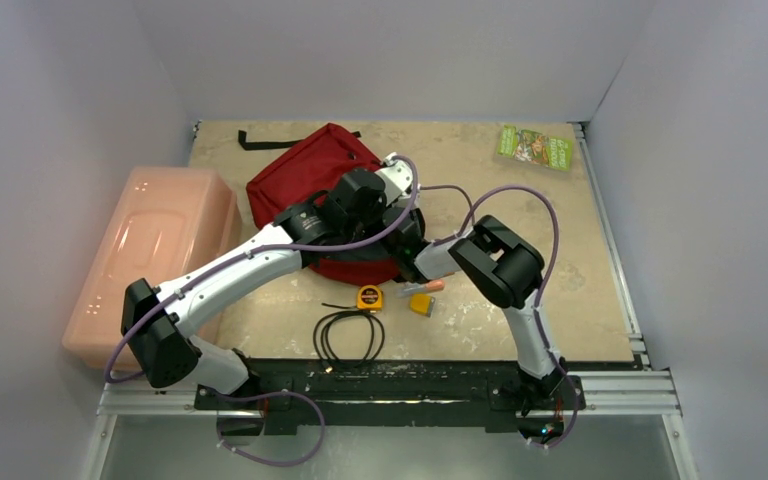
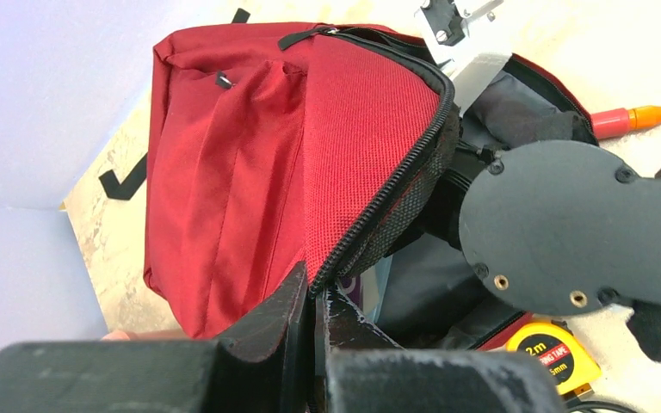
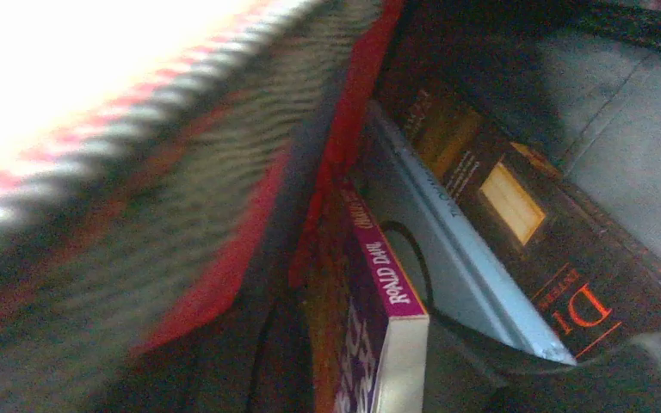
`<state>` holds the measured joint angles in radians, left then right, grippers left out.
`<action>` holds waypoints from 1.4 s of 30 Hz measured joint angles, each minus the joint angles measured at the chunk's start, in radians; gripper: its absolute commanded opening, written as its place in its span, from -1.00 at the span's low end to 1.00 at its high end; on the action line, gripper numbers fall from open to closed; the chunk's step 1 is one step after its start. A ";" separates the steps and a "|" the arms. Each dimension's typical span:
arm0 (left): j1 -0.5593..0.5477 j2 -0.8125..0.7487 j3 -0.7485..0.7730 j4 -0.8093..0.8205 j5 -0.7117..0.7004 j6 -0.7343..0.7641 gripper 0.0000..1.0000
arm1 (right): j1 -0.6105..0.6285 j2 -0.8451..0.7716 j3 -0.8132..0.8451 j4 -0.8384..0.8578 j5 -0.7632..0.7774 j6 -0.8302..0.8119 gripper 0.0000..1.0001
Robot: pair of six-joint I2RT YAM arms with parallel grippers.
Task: Pack the student bag
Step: Place the book in the student bag, then move the book to the center of the board.
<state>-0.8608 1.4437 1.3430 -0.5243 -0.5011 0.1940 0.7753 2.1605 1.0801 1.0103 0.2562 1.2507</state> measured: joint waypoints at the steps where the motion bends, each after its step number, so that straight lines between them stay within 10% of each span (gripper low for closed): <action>1: 0.000 0.000 0.000 0.000 0.000 0.000 -1.00 | 0.006 -0.009 -0.001 0.000 0.025 -0.021 0.56; 9: 0.000 0.000 0.000 0.003 -0.020 -0.001 -1.00 | 0.023 -0.220 -0.188 -0.079 0.060 -0.173 0.79; 21: -0.004 0.007 -0.012 -0.023 -0.100 -0.159 -1.00 | 0.015 -0.872 -0.239 -0.900 0.119 -0.689 0.93; 26: -0.004 0.019 -0.018 -0.061 -0.084 -0.292 -1.00 | -0.285 -1.023 -0.263 -1.064 0.163 -0.740 0.98; 30: -0.005 0.021 -0.049 -0.062 -0.005 -0.394 -1.00 | -0.632 -0.941 -0.262 -0.993 0.185 -0.732 0.98; 42: -0.003 0.065 -0.129 -0.035 0.247 -0.591 -0.93 | -0.945 -0.257 0.211 -0.784 0.082 -0.483 0.98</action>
<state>-0.8642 1.5085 1.2137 -0.5591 -0.2543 -0.3969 -0.1699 1.9034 1.2915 0.2264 0.3378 0.7677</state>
